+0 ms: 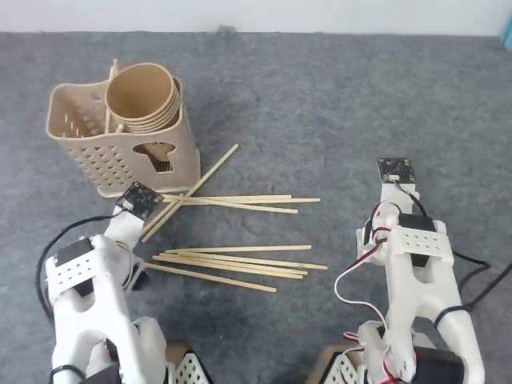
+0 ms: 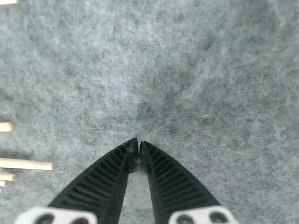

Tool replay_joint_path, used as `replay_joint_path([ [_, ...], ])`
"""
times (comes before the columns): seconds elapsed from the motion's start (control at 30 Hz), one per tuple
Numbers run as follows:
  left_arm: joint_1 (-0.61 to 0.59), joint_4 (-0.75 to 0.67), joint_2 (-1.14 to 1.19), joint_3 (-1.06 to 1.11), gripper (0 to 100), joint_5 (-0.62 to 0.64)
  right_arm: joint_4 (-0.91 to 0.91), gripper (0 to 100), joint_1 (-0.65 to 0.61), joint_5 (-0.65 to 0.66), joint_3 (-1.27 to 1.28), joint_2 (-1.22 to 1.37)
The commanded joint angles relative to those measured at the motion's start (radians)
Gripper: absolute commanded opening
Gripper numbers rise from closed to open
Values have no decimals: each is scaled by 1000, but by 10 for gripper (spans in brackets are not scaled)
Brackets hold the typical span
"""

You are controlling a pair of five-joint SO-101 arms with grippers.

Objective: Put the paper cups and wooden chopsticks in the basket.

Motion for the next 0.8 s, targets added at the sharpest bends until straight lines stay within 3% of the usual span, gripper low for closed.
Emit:
replay_joint_path([
  [0.0,-5,29,-5,-25,194,-14,12,19,2,9,-2,-36],
  [0.17,-41,-64,-6,-45,194,-12,12,19,2,9,-2,-35],
  [0.37,-121,-72,3,-142,195,-12,12,19,2,9,-2,-35],
  [0.6,-100,-133,14,-148,195,-11,12,19,2,9,-2,-36],
  [0.77,-101,-206,169,-159,195,-15,13,19,2,8,0,-36],
])
